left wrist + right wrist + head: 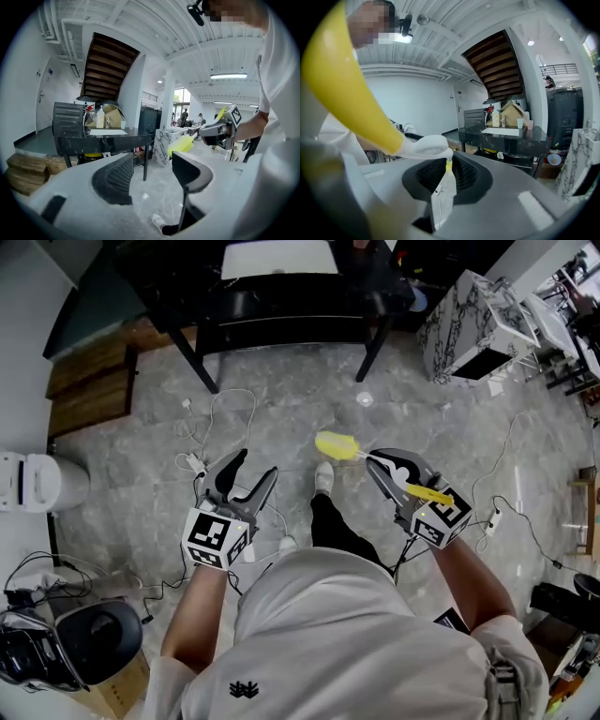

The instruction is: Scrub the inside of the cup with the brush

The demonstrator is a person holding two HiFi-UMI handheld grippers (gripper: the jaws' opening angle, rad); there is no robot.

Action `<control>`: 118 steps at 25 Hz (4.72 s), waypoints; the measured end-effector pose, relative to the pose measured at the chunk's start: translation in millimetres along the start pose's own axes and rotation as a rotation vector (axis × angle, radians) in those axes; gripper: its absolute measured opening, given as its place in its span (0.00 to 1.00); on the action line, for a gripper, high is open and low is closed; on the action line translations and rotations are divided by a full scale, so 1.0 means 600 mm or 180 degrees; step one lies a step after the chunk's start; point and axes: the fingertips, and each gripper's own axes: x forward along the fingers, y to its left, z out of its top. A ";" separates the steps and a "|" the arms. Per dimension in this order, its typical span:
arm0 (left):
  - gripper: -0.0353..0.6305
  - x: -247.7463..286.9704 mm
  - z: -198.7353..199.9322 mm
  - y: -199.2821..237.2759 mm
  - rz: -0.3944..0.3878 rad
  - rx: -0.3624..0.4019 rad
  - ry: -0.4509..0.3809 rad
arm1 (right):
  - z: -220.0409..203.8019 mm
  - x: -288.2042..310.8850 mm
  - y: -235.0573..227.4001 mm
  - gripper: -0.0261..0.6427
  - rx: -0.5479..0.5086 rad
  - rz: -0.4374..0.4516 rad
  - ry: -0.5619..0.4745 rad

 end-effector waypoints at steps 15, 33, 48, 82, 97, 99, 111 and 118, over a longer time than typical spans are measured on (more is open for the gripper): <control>0.43 0.399 0.157 0.193 0.0264 0.0050 0.0226 | 0.111 0.169 -0.441 0.11 0.0146 0.0179 -0.0144; 0.52 0.735 0.268 0.463 -0.0316 0.0144 0.0240 | 0.221 0.379 -0.708 0.11 0.0180 -0.0330 -0.0054; 0.64 1.107 0.342 0.688 -0.0755 0.0460 0.0493 | 0.296 0.548 -0.880 0.11 0.0354 -0.0823 0.0009; 0.68 1.668 0.345 0.813 -0.0106 0.0486 0.0690 | 0.291 0.541 -1.236 0.11 0.0347 -0.0237 0.0548; 0.60 1.564 0.389 0.796 -0.0099 0.0697 0.0616 | 0.318 0.549 -1.257 0.11 0.0231 0.0080 0.0425; 0.60 1.527 0.391 0.786 -0.0116 0.0829 0.0678 | 0.326 0.553 -1.257 0.11 0.0207 0.0187 0.0390; 0.60 1.296 0.321 0.751 -0.0425 0.1523 0.1328 | 0.443 0.608 -1.154 0.11 -0.0455 0.0833 0.0257; 0.60 1.207 0.282 0.752 -0.0764 0.1901 0.1681 | 0.468 0.707 -1.063 0.11 -0.0822 0.1103 0.0309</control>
